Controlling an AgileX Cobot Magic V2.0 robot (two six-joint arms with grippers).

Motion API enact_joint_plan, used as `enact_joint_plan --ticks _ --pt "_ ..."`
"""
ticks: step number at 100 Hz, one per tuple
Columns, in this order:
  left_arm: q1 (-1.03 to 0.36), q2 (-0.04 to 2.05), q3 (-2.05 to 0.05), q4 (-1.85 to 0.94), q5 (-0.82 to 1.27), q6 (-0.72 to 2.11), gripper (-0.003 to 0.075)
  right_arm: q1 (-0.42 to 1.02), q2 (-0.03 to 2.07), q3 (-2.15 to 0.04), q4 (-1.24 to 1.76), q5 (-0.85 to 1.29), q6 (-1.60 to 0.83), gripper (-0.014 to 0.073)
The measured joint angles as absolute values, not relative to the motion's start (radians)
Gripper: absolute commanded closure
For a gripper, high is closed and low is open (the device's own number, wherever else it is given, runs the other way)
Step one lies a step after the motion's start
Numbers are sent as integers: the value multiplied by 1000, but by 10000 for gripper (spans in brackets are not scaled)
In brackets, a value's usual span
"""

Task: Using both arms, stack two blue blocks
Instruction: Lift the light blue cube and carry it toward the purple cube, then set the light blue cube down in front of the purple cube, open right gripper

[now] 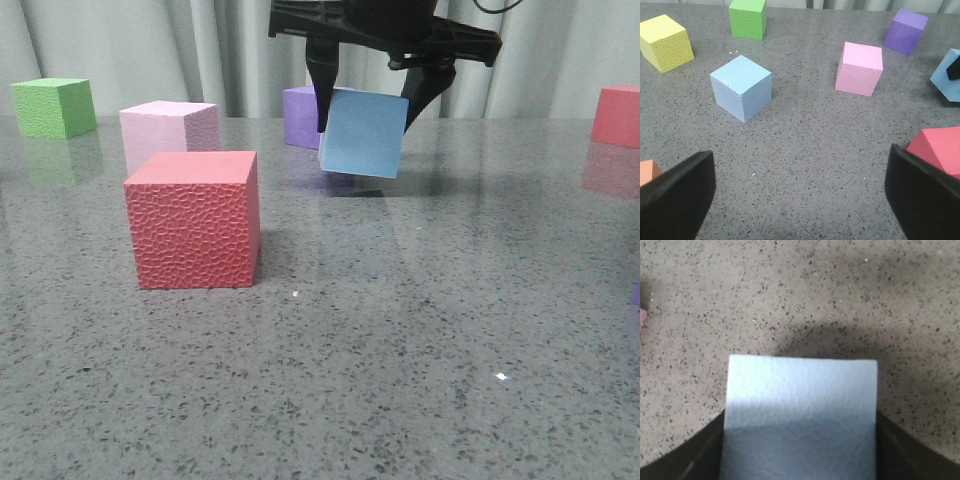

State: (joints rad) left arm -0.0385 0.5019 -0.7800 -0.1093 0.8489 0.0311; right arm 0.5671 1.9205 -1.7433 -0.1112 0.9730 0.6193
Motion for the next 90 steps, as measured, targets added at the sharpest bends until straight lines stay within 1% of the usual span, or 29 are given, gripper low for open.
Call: enact_joint_plan --ticks 47,54,72,81,90 --pt "-38 502 -780 -109 849 31 65 567 1942 -1743 -111 959 637 194" --pt "-38 502 -780 -109 849 31 65 567 1942 -1743 -111 955 637 160" --pt "-38 502 -780 -109 849 31 65 567 1942 -1743 -111 955 637 2" --pt "-38 502 -780 -109 849 31 65 567 1942 -1744 -111 955 639 -42" --pt "-38 502 -780 -109 849 31 65 567 1942 -1744 -111 955 639 -50"
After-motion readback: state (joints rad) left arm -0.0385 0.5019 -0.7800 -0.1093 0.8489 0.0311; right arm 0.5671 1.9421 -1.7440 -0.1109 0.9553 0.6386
